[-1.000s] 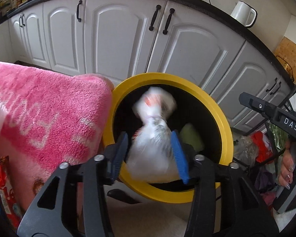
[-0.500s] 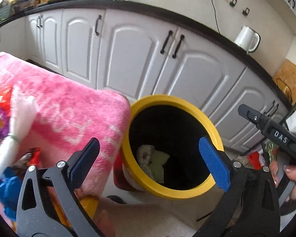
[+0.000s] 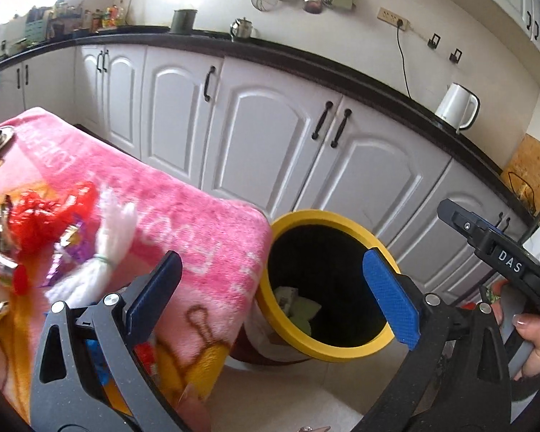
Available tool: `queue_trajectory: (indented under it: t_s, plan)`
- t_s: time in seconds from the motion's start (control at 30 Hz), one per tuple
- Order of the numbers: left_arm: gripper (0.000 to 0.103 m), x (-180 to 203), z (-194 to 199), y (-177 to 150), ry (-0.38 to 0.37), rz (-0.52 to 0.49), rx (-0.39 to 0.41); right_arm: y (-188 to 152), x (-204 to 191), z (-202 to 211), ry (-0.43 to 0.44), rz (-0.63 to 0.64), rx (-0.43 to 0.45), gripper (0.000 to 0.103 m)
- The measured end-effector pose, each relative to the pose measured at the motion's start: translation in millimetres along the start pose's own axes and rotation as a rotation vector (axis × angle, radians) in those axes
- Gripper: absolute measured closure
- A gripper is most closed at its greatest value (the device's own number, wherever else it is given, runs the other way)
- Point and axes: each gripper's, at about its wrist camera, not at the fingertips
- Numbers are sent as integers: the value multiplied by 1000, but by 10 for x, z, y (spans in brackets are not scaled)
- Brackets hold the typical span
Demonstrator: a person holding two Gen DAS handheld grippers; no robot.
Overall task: Collect trash
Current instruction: 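Move both open tools back over the table toward the remaining trash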
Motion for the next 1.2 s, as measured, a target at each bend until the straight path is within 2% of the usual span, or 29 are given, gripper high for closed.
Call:
queue_trajectory:
  t_s: [0.2,0.53,0.97,1.2]
  plan:
    - [11,-210,186,48,48,10,38,43,-244,104,51,8,28,16]
    - [11,-766,526,178,178,49,104,51,-798,155,177,56,28,16]
    - [11,-1480,1072,186,343,112,156,70,-1662,51,347,107,-9,16]
    - [11,-1835,1322,98,426,145,159,105,-2141,-155,425,114,-50,16]
Point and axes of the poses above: each gripper's, at about its wrist camera, not at the fingertips, and z roughly against the way its jaws point, x to its right, y to its top, and after that the axes turned 13 degrees about x, right-handed
